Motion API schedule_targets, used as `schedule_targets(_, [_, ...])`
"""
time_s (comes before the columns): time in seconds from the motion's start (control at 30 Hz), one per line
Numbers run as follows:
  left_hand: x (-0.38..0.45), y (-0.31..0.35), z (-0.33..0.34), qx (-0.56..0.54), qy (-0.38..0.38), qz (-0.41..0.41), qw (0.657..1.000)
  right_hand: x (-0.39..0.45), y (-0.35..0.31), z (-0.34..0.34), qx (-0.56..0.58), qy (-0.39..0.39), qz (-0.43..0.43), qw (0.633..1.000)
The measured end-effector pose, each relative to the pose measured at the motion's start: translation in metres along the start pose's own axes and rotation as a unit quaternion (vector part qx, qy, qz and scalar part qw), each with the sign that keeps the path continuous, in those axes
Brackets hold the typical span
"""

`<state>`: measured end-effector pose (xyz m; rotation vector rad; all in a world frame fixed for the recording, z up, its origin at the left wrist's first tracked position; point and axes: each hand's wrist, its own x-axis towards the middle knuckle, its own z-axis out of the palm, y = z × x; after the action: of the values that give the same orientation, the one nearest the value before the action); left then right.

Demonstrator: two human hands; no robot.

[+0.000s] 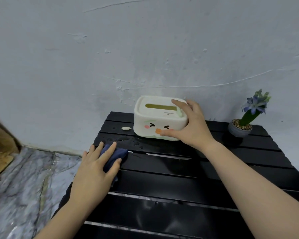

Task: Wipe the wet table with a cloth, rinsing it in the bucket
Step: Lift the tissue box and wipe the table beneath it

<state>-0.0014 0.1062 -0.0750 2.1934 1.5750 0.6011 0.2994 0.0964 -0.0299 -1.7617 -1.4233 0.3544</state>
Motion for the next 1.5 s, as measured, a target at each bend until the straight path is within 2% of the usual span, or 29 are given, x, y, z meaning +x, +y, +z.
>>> schedule_targets(0.17, [0.000,0.001,-0.001,-0.009,0.002,0.000,1.000,0.004,0.008,0.006,0.059,-0.008,-0.024,0.998])
schedule_targets(0.47, [0.004,0.010,-0.006,0.053,-0.007,-0.015,0.998,0.010,0.012,0.011,0.096,-0.006,-0.015,0.995])
schedule_targets(0.63, [0.003,0.007,-0.005,0.040,0.008,-0.009,0.999,0.008,0.016,0.010,0.120,-0.009,-0.025,0.992])
schedule_targets(0.8, [0.006,0.003,-0.006,-0.010,0.041,0.001,0.999,0.005,0.020,0.015,0.117,0.002,-0.030,0.993])
schedule_targets(1.07, [0.006,0.006,-0.008,0.000,0.056,0.026,0.998,-0.003,0.018,0.018,0.104,0.007,-0.044,0.994])
schedule_targets(1.17, [0.015,0.008,-0.016,-0.028,0.052,0.047,0.997,-0.008,0.016,0.018,0.100,0.032,-0.054,0.993])
schedule_targets(1.3, [0.059,0.017,-0.030,-0.199,0.047,0.031,0.978,-0.011,0.006,0.006,0.115,0.100,-0.063,0.986])
schedule_targets(1.33, [0.076,0.014,-0.029,-0.210,0.051,0.020,0.976,-0.010,0.004,0.001,0.127,0.118,-0.063,0.983])
schedule_targets(1.37, [0.092,0.010,-0.024,-0.168,0.044,0.006,0.985,-0.009,0.001,-0.004,0.141,0.133,-0.063,0.979])
schedule_targets(1.43, [0.112,-0.004,-0.009,0.039,0.001,-0.027,0.999,-0.007,-0.002,-0.014,0.166,0.148,-0.063,0.973])
schedule_targets(1.5, [0.116,-0.012,0.013,0.123,-0.010,-0.013,0.992,-0.006,-0.003,-0.021,0.171,0.153,-0.072,0.971])
